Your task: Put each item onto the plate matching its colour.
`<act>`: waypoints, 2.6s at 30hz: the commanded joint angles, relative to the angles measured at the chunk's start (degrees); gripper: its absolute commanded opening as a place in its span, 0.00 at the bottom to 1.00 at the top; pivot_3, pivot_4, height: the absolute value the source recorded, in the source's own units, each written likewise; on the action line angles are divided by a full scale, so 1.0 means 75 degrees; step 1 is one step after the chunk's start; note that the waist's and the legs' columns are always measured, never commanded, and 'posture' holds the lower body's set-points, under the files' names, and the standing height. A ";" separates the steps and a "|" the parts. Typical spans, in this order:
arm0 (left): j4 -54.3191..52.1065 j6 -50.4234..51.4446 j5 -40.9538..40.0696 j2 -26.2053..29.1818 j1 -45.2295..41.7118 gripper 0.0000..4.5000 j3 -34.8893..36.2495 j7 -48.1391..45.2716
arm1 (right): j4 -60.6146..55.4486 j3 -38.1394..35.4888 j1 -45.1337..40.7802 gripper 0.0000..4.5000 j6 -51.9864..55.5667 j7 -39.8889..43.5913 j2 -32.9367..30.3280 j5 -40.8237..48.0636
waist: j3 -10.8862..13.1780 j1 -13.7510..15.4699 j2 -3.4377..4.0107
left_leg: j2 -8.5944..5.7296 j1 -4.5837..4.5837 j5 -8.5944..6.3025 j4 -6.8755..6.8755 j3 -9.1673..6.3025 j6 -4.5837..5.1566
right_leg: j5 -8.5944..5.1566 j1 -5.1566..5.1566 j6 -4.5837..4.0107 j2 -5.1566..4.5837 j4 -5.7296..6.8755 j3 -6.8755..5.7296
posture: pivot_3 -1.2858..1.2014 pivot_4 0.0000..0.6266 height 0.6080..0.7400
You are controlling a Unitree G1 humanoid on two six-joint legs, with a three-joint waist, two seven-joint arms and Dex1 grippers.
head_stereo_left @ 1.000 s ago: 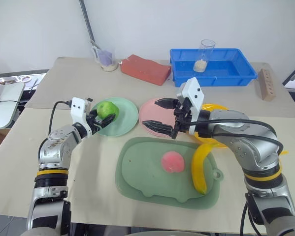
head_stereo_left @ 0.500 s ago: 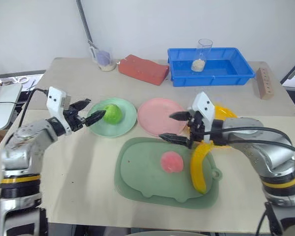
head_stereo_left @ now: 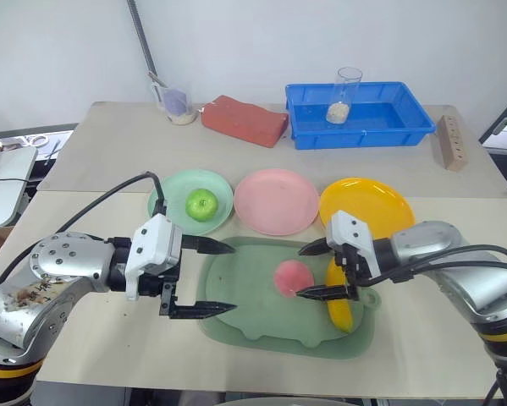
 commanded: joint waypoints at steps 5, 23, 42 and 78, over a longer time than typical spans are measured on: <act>0.0045 -0.0524 0.0043 0.0187 0.0357 1.00 0.0175 -0.0190 | -0.0035 0.0189 -0.0028 1.00 -0.0204 -0.0108 0.0258 -0.0464 | -0.0001 0.0037 -0.0001 | 0.0000 -0.0003 0.0000 0.0001 0.0003 0.0000 | 0.0000 -0.0001 0.0000 -0.0001 -0.0001 0.0001 | 0.52 0.24 1.00; 0.0864 0.0469 -0.0592 -0.0857 -0.0175 1.00 0.0619 0.2221 | 0.1188 -0.0789 -0.1503 0.46 0.0387 -0.0563 0.1621 0.0144 | 0.0001 -0.0009 -0.0002 | 0.0000 0.0001 0.0001 0.0003 -0.0004 0.0001 | 0.0003 -0.0002 0.0002 0.0006 0.0013 0.0005 | 0.52 0.24 1.00; 0.0903 0.0652 -0.0363 -0.1994 0.0165 1.00 0.0721 0.4155 | 0.7980 -0.0665 -0.4580 0.97 -0.1831 -0.1522 0.3796 -0.2121 | -0.0014 0.0021 0.0018 | -0.0008 0.0003 0.0001 0.0003 -0.0017 0.0002 | 0.0009 0.0006 0.0001 0.0012 0.0028 -0.0001 | 0.52 0.24 1.00; -0.0327 -0.0781 -0.0049 -0.0314 0.0498 1.00 -0.0749 0.0413 | 0.4908 0.2199 -0.2403 0.99 -0.8897 0.4228 -0.0720 -0.2144 | 0.0025 -0.0069 0.0022 | -0.0007 0.0046 -0.0007 0.0008 0.0002 0.0013 | 0.0001 0.0068 -0.0002 -0.0001 -0.0011 0.0011 | 0.52 0.24 1.00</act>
